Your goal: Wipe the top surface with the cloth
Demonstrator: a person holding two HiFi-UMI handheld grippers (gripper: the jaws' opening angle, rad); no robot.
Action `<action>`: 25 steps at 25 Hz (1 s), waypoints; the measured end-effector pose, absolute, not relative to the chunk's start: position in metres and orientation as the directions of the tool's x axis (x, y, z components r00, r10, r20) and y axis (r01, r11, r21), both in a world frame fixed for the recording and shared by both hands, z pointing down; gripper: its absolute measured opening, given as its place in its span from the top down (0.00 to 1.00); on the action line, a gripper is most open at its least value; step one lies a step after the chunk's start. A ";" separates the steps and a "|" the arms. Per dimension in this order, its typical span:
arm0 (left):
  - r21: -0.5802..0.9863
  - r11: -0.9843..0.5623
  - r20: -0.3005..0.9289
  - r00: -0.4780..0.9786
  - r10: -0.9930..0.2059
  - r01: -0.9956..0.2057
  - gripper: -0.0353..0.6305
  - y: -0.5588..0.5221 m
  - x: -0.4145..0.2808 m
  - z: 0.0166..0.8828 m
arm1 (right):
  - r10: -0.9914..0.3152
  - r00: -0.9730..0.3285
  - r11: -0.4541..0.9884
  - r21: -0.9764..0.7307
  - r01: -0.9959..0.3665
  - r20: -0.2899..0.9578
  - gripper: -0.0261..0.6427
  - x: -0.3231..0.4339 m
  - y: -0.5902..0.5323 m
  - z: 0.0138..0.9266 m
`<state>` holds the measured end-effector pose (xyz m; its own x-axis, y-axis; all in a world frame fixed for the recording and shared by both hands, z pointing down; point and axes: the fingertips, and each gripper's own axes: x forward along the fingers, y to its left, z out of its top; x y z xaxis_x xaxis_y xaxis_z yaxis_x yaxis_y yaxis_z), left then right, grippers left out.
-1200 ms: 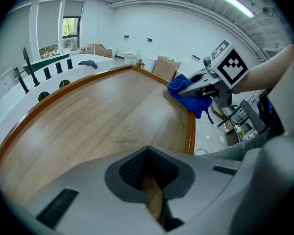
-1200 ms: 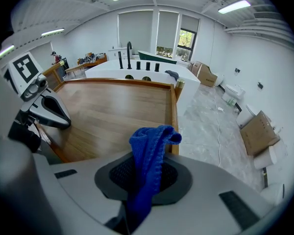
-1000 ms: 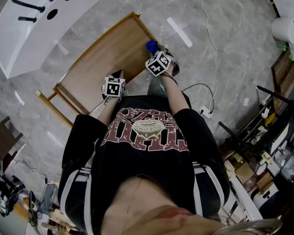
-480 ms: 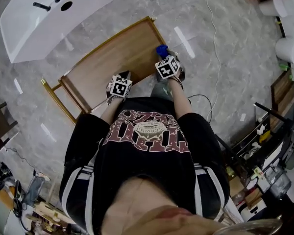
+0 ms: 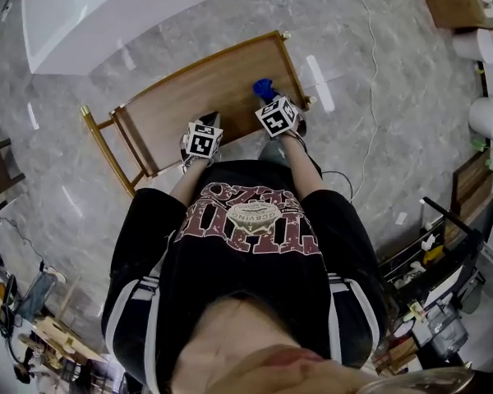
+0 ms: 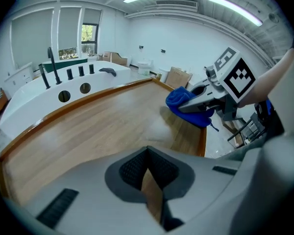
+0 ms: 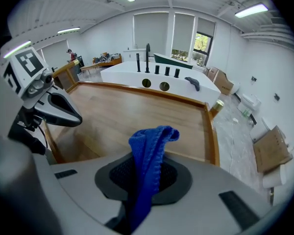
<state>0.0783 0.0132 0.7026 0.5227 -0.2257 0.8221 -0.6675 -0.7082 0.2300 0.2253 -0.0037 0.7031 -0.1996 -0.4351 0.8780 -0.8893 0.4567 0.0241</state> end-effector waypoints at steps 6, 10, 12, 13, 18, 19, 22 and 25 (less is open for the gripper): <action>0.263 -0.627 0.785 0.541 -0.303 -0.733 0.88 -0.001 0.061 0.682 | -0.418 -0.336 0.538 -0.068 -0.840 0.844 0.87 0.166 -0.014 0.688; 0.270 -0.592 0.744 0.555 -0.373 -0.759 0.88 -0.017 0.057 0.660 | -0.432 -0.415 0.574 -0.111 -0.811 0.801 0.87 0.137 -0.029 0.670; 0.264 -0.578 0.725 0.555 -0.409 -0.772 0.88 -0.025 0.052 0.648 | -0.446 -0.451 0.588 -0.126 -0.799 0.773 0.87 0.122 -0.037 0.659; 0.261 -0.570 0.715 0.553 -0.428 -0.779 0.88 -0.030 0.049 0.642 | -0.459 -0.467 0.596 -0.128 -0.793 0.756 0.87 0.114 -0.042 0.653; 0.246 -0.529 0.662 0.540 -0.520 -0.812 0.88 -0.050 0.035 0.612 | -0.510 -0.533 0.635 -0.123 -0.763 0.675 0.87 0.082 -0.066 0.617; 0.241 -0.524 0.650 0.537 -0.538 -0.817 0.88 -0.054 0.032 0.605 | -0.517 -0.543 0.643 -0.119 -0.756 0.662 0.87 0.076 -0.070 0.608; 0.219 -0.510 0.613 0.524 -0.591 -0.832 0.88 -0.069 0.020 0.582 | -0.539 -0.568 0.661 -0.105 -0.743 0.622 0.87 0.059 -0.081 0.584; 0.173 -0.512 0.579 0.507 -0.638 -0.842 0.88 -0.082 0.011 0.559 | -0.562 -0.593 0.677 -0.091 -0.731 0.577 0.87 0.047 -0.091 0.562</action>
<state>0.0108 -0.0818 0.5588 0.5071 -0.6384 0.5791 -0.8416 -0.5117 0.1729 0.0467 -0.0905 0.5619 -0.5926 -0.5619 0.5772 -0.7305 0.6768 -0.0912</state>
